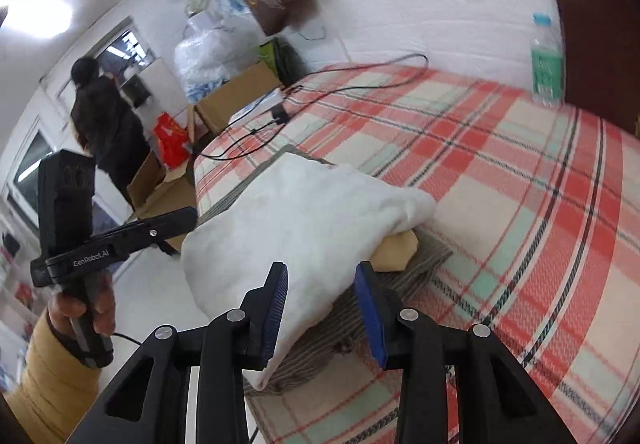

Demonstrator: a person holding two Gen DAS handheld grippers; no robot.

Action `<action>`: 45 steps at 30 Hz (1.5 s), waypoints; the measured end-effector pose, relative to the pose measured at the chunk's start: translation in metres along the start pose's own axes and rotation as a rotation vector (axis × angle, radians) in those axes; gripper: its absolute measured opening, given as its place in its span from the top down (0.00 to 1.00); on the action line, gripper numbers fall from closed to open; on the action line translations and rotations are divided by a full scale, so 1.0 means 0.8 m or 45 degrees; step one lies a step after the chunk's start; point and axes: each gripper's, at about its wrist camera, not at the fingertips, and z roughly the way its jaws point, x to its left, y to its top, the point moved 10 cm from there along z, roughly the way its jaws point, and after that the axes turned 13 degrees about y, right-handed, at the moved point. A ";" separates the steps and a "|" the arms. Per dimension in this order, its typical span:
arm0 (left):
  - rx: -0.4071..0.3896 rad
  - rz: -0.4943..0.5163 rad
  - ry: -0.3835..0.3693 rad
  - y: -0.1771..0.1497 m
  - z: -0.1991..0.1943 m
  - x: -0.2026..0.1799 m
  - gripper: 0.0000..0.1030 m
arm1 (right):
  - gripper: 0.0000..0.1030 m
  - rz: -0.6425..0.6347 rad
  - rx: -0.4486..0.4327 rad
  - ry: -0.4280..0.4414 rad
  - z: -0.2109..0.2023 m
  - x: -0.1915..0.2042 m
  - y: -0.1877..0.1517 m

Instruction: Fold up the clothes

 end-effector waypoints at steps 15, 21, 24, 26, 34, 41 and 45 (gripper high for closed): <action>-0.106 -0.099 0.125 -0.045 -0.037 -0.060 0.01 | 0.50 -0.317 0.126 0.055 -0.024 0.054 -0.051; -0.083 -0.113 0.167 -0.047 -0.040 -0.084 0.01 | 0.41 -0.312 0.085 0.071 -0.058 0.059 -0.052; -0.070 -0.110 0.210 -0.051 -0.041 -0.091 0.01 | 0.41 -0.326 0.092 0.044 -0.059 0.058 -0.057; -0.081 -0.107 0.274 -0.054 -0.048 -0.093 0.01 | 0.41 -0.318 0.085 0.048 -0.060 0.058 -0.058; -0.191 -0.021 0.553 -0.055 -0.086 -0.106 0.01 | 0.40 -0.326 0.057 0.010 -0.067 0.055 -0.063; -0.209 -0.023 0.555 -0.055 -0.095 -0.118 0.01 | 0.40 -0.299 0.057 0.018 -0.066 0.055 -0.064; -0.238 -0.001 0.575 -0.054 -0.097 -0.121 0.01 | 0.39 -0.304 0.058 0.021 -0.066 0.058 -0.067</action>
